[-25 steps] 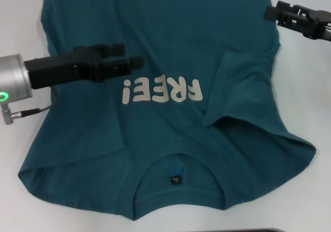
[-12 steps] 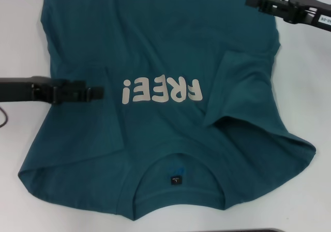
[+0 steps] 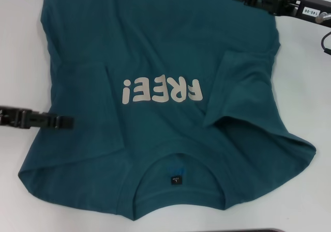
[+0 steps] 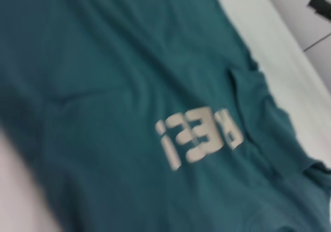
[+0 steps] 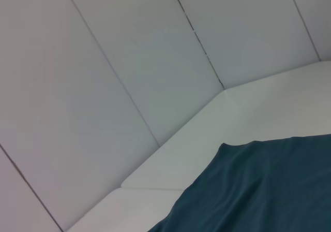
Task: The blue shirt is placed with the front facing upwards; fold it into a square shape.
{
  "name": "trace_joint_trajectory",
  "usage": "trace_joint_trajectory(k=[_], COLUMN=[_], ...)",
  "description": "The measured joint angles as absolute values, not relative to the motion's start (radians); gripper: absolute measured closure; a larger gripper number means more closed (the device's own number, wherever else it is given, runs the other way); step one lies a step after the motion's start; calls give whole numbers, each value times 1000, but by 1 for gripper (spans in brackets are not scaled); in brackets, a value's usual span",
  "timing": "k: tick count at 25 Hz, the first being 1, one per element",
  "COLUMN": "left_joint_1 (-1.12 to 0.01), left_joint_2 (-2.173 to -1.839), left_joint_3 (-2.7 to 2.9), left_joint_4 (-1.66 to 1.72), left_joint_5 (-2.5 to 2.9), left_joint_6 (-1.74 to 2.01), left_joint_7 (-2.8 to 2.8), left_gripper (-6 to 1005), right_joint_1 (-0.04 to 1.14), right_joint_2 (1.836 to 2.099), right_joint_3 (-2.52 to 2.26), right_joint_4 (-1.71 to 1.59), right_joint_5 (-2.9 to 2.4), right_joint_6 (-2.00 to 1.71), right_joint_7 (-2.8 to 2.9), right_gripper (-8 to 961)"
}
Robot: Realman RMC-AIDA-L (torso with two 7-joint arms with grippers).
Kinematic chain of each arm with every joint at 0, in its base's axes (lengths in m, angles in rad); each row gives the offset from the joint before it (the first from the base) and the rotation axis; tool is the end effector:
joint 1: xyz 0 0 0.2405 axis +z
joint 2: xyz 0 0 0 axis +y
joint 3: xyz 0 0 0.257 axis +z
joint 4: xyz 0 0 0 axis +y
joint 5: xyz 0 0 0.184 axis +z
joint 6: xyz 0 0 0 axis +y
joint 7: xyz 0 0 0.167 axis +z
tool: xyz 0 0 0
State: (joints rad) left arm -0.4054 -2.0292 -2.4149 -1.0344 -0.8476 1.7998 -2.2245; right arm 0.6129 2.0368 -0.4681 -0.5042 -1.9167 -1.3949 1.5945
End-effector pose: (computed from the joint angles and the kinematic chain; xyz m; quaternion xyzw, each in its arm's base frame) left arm -0.2836 0.2719 0.0274 -0.8437 -0.5275 -0.0801 0.0584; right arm 0.2426 0.3692 0.0099 -0.8368 0.3741 0.3407 0.2093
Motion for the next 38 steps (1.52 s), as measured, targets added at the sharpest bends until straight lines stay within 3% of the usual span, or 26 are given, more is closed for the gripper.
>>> trace_joint_trajectory(k=[8, 38], left_joint_1=[-396, -382], left_joint_2=[-1998, -2014], left_joint_3=[-2518, -2542], left_joint_4=[-1027, -951], left_joint_5=[-734, -597], left_joint_6=[1829, 1863], left_joint_7=[-2251, -2245], left_gripper=[158, 158], right_joint_1=[614, 612], right_joint_2=[2040, 2032], right_joint_3=[-468, -469], right_joint_4=[-503, -505], right_joint_5=[-1915, -1916], right_joint_6=[-1393, -1393], right_joint_7=[1618, 1638], right_gripper=[225, 225])
